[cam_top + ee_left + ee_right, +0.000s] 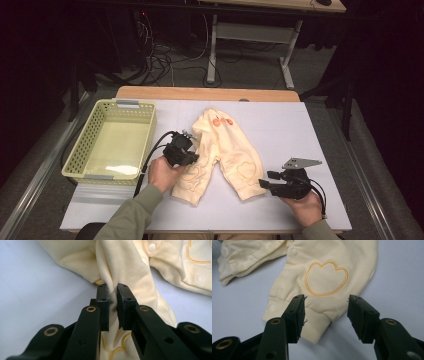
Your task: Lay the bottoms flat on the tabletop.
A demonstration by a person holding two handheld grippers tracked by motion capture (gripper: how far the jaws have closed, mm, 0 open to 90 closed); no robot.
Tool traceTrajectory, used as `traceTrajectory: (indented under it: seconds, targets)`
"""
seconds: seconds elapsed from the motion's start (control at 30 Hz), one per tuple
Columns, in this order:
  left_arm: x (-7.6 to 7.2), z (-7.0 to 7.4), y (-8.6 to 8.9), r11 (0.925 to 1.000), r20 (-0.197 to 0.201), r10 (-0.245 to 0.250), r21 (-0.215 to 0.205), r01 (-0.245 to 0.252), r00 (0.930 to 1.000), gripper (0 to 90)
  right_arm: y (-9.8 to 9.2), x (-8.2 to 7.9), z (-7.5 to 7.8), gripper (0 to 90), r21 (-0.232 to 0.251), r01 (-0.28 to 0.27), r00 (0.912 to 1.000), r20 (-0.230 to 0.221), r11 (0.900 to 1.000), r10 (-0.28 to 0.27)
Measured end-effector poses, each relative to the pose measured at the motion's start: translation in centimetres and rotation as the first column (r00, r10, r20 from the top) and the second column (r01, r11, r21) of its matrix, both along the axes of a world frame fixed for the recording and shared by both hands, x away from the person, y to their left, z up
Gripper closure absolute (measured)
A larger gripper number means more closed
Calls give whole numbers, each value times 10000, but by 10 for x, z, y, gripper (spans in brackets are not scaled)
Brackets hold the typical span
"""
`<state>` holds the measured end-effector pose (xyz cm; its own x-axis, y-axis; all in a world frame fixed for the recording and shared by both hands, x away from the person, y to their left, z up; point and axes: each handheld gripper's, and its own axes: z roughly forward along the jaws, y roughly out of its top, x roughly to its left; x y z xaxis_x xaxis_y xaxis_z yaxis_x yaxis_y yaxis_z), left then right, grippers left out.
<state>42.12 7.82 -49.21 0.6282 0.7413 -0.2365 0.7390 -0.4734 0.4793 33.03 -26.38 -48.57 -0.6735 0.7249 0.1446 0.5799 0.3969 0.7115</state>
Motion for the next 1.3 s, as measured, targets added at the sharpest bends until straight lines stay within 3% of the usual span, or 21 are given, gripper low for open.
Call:
traceTrajectory:
  seconds: [0.2,0.33,0.5,0.67,0.83,0.93,1.03,1.3]
  targets:
    - [-2,4,-3,9991,144,-313,279,309,9994,793,0,0,0,486,-27,-11,10000,-33,10000,10]
    - [-8,11,2,9992,436,-232,322,218,9988,790,-1,0,1,486,45,52,10000,14,10000,-52]
    - [-23,26,19,9997,1035,0,261,-27,9946,773,-3,0,1,492,79,92,10000,28,9999,-93]
    - [-37,34,39,9993,1406,237,240,-273,9898,658,0,0,1,505,1,8,10000,44,10000,-8]
    - [-44,32,48,9989,1569,362,237,-404,9870,578,3,1,0,530,-48,27,10000,-33,10000,-27]
    - [-48,28,50,9989,1705,460,-49,-459,9843,543,4,1,1,538,-90,-8,10000,9,10000,9]
    - [-54,27,48,9994,1857,344,-114,-329,9820,506,5,-1,5,542,-346,-3,9997,255,9994,11]
    - [-62,29,50,9985,1920,403,-445,-323,9806,474,25,7,1,563,-795,-291,9995,-102,9964,283]
